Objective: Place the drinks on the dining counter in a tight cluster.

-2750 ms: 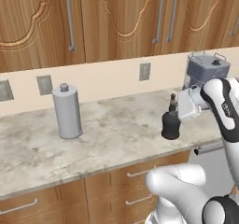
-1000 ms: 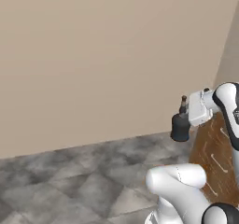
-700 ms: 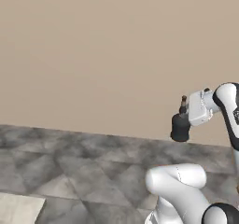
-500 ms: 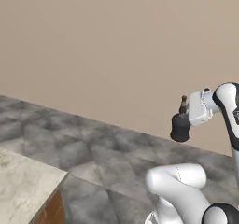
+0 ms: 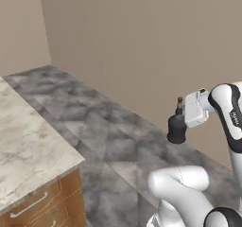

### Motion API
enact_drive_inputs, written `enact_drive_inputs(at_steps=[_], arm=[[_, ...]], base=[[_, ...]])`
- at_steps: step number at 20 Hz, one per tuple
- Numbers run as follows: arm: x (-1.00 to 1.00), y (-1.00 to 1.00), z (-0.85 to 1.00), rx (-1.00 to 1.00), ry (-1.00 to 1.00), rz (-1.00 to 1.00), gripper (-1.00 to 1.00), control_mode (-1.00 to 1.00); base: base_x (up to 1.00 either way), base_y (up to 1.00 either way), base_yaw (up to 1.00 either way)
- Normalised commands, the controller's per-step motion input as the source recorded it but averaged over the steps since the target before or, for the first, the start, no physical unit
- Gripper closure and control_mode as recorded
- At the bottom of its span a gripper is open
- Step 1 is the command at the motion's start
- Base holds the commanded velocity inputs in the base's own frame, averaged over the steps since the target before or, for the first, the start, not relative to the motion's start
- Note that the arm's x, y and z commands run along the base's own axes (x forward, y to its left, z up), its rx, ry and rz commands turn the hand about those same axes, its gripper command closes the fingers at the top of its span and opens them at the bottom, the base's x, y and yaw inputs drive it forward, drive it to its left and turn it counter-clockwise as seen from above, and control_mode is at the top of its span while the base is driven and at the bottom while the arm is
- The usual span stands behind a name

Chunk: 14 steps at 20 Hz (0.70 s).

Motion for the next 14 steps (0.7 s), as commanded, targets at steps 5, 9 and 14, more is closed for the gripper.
enact_drive_inputs(at_steps=[5, 9, 14], arm=[[0.0, 0.0, 0.0, 0.0, 0.0, 0.0, 1.0, 1.0], [0.0, 0.0, 0.0, 0.0, 0.0, 0.0, 1.0, 1.0], [0.0, 0.0, 0.0, 0.0, 0.0, 0.0, 1.0, 1.0]], base=[[0.7, -1.0, 0.5], [0.91, -0.77, 0.55], [0.95, -0.53, 0.63]])
